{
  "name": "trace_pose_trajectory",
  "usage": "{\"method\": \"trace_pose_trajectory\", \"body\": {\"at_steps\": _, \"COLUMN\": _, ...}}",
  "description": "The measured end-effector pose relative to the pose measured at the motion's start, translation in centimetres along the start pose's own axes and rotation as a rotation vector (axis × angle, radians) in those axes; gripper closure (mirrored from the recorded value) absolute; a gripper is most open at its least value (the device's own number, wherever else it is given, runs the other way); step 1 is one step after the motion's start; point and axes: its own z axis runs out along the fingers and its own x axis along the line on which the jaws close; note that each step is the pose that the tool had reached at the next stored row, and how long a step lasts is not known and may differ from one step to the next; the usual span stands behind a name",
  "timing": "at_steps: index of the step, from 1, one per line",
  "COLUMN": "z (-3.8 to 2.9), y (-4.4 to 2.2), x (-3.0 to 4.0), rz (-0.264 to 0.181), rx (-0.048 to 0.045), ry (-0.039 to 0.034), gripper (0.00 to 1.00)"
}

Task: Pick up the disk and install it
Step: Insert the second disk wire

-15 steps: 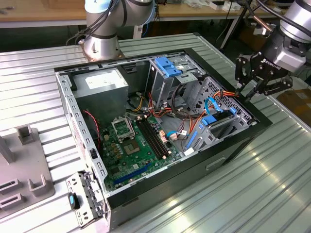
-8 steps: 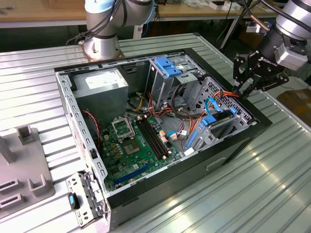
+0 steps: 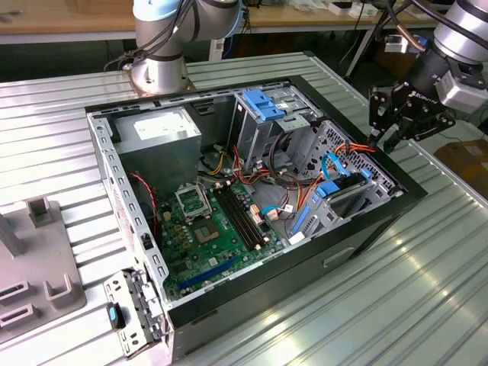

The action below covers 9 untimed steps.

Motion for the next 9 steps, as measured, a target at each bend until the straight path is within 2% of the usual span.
{"method": "trace_pose_trajectory", "body": {"at_steps": 1, "z": -0.01, "y": 0.08, "x": -0.08, "rz": -0.001, "rx": 0.001, "ry": 0.0012, "gripper": 0.64}}
{"method": "trace_pose_trajectory", "body": {"at_steps": 3, "z": 0.14, "y": 0.15, "x": -0.09, "rz": -0.003, "rx": 0.0174, "ry": 0.0194, "gripper": 0.64}}
{"method": "trace_pose_trajectory", "body": {"at_steps": 4, "z": 0.15, "y": 0.19, "x": -0.12, "rz": -0.004, "rx": 0.0217, "ry": 0.0242, "gripper": 0.64}}
{"method": "trace_pose_trajectory", "body": {"at_steps": 9, "z": 0.15, "y": 0.45, "x": -0.33, "rz": -0.004, "rx": 0.024, "ry": 0.027, "gripper": 0.64}}
